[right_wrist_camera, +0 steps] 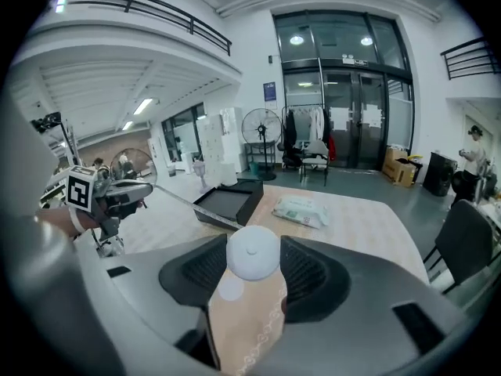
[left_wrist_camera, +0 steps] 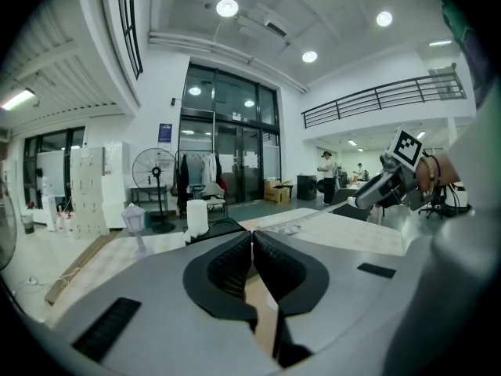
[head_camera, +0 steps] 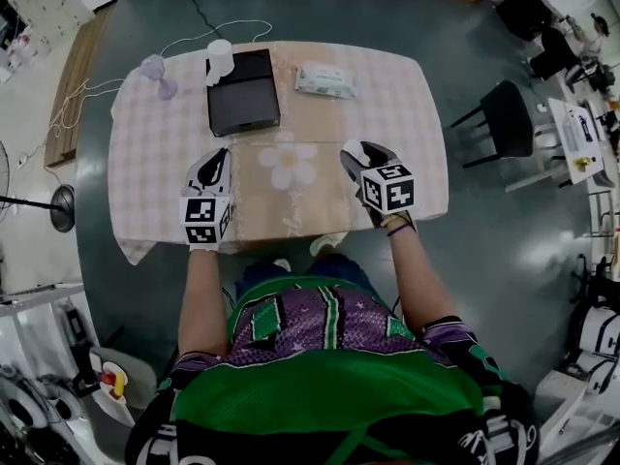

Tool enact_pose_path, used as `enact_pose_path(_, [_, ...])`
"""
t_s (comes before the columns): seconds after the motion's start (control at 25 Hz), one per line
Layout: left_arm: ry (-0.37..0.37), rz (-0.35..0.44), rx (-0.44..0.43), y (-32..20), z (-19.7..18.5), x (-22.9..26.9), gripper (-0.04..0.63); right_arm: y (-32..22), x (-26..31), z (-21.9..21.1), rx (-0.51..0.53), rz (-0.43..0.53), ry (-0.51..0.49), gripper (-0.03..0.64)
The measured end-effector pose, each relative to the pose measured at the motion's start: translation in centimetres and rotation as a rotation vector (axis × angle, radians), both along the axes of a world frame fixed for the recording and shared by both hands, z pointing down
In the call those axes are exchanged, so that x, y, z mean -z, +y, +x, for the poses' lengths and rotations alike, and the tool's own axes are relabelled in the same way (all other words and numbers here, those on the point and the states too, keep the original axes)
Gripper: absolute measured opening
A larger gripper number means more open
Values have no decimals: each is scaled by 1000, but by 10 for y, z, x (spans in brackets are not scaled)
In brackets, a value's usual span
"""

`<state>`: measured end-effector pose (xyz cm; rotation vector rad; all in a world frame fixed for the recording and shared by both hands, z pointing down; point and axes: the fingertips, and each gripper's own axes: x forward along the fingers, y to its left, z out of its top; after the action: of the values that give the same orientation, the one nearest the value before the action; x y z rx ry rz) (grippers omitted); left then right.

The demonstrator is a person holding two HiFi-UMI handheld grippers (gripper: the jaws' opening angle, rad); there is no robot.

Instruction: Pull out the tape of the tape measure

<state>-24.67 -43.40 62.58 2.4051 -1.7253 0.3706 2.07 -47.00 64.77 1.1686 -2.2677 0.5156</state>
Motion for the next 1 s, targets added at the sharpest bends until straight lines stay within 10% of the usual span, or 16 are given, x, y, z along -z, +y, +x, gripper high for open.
enact_pose_path(1.0, [-68,-386,124,-14,-4,-192,28,-22,-197,-8,181,-160,123,221])
